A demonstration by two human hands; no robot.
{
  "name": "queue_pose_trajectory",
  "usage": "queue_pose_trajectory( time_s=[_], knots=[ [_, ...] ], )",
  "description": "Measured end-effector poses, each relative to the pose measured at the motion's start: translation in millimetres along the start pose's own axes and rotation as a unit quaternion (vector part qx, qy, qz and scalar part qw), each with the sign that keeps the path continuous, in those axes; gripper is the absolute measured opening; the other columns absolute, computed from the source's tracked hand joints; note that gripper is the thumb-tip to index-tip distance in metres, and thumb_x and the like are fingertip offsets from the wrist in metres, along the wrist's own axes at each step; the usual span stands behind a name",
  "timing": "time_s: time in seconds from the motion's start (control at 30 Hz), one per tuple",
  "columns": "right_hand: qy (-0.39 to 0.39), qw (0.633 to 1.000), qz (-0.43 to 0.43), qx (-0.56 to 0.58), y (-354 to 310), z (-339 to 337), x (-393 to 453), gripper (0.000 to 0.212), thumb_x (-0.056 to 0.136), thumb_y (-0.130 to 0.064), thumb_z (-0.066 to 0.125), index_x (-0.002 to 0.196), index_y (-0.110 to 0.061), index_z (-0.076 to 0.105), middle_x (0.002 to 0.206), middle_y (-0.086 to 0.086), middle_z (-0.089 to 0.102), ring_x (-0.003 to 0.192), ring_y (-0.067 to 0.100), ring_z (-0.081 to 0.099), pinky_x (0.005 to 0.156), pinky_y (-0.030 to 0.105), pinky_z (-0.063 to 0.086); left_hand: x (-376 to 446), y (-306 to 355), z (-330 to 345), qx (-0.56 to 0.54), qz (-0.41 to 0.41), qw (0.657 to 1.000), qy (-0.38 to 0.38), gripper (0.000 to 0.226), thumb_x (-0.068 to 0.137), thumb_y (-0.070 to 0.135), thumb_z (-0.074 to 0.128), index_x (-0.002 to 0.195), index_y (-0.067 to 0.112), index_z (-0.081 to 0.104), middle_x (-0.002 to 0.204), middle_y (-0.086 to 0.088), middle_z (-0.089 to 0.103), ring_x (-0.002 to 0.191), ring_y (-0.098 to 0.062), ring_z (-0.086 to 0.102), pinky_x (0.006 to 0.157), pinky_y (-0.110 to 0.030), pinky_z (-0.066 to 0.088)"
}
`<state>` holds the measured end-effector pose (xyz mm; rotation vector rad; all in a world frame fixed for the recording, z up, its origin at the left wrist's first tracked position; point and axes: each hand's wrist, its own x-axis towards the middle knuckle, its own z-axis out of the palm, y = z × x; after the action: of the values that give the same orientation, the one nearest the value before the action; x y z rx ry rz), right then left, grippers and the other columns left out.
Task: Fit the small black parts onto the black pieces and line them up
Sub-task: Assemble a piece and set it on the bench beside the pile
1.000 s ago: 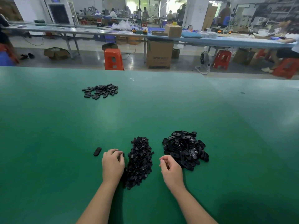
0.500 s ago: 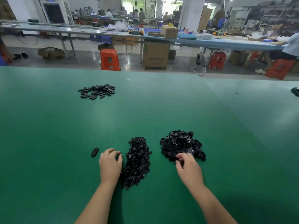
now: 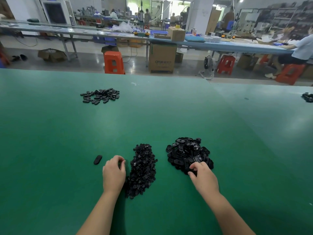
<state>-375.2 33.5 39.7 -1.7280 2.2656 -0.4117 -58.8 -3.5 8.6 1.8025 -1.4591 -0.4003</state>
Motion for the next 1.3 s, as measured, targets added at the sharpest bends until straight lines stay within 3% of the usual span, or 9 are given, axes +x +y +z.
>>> queue_pose_trajectory(
  time_s=[0.17, 0.3, 0.43, 0.57, 0.77, 0.9, 1.13, 1.2, 1.3],
  knots=[
    [0.014, 0.986, 0.013, 0.165, -5, -1, 5, 0.012, 0.095, -0.021, 0.069, 0.094, -0.027, 0.058, 0.092, -0.013, 0.063, 0.076, 0.005, 0.059, 0.065, 0.019, 0.048, 0, 0, -1, -0.024, -0.005, 1.0, -0.011, 0.011, 0.094, 0.012, 0.064, 0.087, 0.02, 0.063, 0.079, 0.01, 0.063, 0.078, -0.015, 0.06, 0.08, -0.045, 0.053],
    [0.021, 0.964, 0.021, 0.266, -17, 3, 8, 0.015, 0.097, -0.014, 0.065, 0.103, -0.028, 0.061, 0.089, -0.008, 0.063, 0.075, 0.011, 0.06, 0.06, 0.015, 0.04, -1, 0, -1, -0.023, -0.009, 0.999, -0.023, 0.01, 0.092, 0.011, 0.065, 0.087, 0.02, 0.064, 0.081, 0.01, 0.063, 0.081, -0.015, 0.06, 0.081, -0.043, 0.052],
    [0.019, 0.981, 0.013, 0.195, -20, 7, 7, 0.022, 0.099, -0.016, 0.061, 0.119, -0.025, 0.068, 0.096, -0.007, 0.066, 0.07, 0.008, 0.059, 0.059, 0.02, 0.042, -1, 1, -2, -0.018, -0.007, 1.0, -0.021, 0.009, 0.091, 0.009, 0.066, 0.086, 0.018, 0.065, 0.08, 0.008, 0.063, 0.08, -0.018, 0.059, 0.082, -0.043, 0.051],
    [0.021, 0.997, -0.004, 0.079, -20, 7, 4, 0.025, 0.1, -0.026, 0.061, 0.124, -0.03, 0.067, 0.091, -0.017, 0.066, 0.068, 0.003, 0.059, 0.054, 0.02, 0.041, 0, 1, -1, -0.013, -0.004, 1.0, -0.021, 0.01, 0.091, 0.01, 0.066, 0.086, 0.019, 0.064, 0.08, 0.01, 0.063, 0.079, -0.016, 0.059, 0.08, -0.042, 0.051],
    [0.009, 0.999, 0.005, 0.052, -17, 5, 3, 0.031, 0.1, -0.035, 0.061, 0.129, -0.026, 0.058, 0.083, -0.02, 0.061, 0.062, 0.0, 0.056, 0.047, 0.02, 0.036, 0, 1, -2, -0.013, -0.001, 1.0, -0.021, 0.008, 0.091, 0.01, 0.066, 0.087, 0.017, 0.065, 0.082, 0.009, 0.064, 0.081, -0.016, 0.06, 0.08, -0.04, 0.051],
    [0.005, 0.996, 0.02, 0.092, -13, 4, 4, 0.031, 0.098, -0.034, 0.066, 0.126, -0.025, 0.059, 0.081, -0.019, 0.062, 0.067, 0.0, 0.058, 0.051, 0.021, 0.04, 0, 2, -2, -0.017, -0.003, 1.0, -0.02, 0.009, 0.091, 0.01, 0.065, 0.087, 0.018, 0.065, 0.081, 0.009, 0.064, 0.08, -0.016, 0.06, 0.082, -0.042, 0.051],
    [-0.005, 0.964, 0.061, 0.26, -8, 3, 6, 0.036, 0.09, -0.017, 0.075, 0.123, -0.024, 0.061, 0.086, -0.011, 0.067, 0.074, 0.005, 0.064, 0.059, 0.019, 0.048, -1, 2, -3, -0.014, -0.005, 1.0, -0.025, 0.007, 0.092, 0.01, 0.065, 0.088, 0.017, 0.066, 0.083, 0.007, 0.065, 0.082, -0.017, 0.06, 0.082, -0.042, 0.052],
    [-0.008, 0.95, 0.07, 0.305, -5, 3, 6, 0.036, 0.091, -0.015, 0.074, 0.123, -0.024, 0.06, 0.088, -0.007, 0.071, 0.076, 0.009, 0.069, 0.07, 0.029, 0.058, -1, 3, -3, -0.012, -0.004, 1.0, -0.023, 0.009, 0.091, 0.01, 0.065, 0.087, 0.018, 0.065, 0.082, 0.008, 0.064, 0.081, -0.016, 0.06, 0.082, -0.042, 0.052],
    [-0.004, 0.918, 0.098, 0.384, -1, 4, 6, 0.038, 0.093, -0.009, 0.07, 0.127, -0.022, 0.061, 0.093, 0.001, 0.072, 0.076, 0.017, 0.073, 0.086, 0.043, 0.061, -1, 4, -4, -0.014, -0.005, 1.0, -0.022, 0.011, 0.091, 0.01, 0.065, 0.085, 0.019, 0.064, 0.08, 0.009, 0.064, 0.079, -0.016, 0.06, 0.082, -0.042, 0.051]
  ],
)
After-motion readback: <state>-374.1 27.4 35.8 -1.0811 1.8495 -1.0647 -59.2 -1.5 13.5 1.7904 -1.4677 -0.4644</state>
